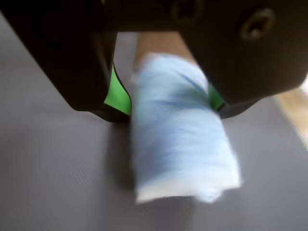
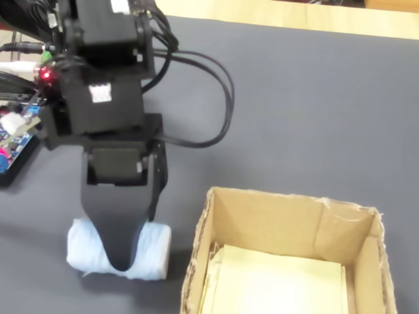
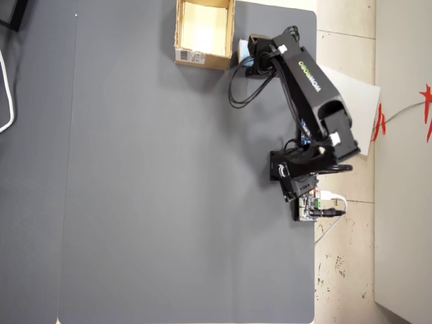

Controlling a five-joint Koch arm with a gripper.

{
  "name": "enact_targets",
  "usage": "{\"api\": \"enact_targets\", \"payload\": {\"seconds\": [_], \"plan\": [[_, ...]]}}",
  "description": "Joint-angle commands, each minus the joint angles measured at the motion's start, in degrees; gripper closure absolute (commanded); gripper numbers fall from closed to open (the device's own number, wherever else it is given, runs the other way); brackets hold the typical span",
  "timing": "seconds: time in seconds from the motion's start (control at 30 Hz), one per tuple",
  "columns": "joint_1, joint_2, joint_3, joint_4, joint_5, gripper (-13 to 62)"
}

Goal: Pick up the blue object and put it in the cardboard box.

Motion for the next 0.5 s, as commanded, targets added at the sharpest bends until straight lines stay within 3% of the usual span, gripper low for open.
{"api": "enact_targets", "payload": {"seconds": [0.0,0.13,0.23,0.47], "plan": [[0.1,0.2,-1.0,-0.7,0.5,28.1],[0.0,0.2,1.0,-7.2,1.8,31.9],[0.1,1.0,2.1,-10.8,1.7,38.8],[0.4,8.7,11.5,-25.8,8.7,38.8]]}}
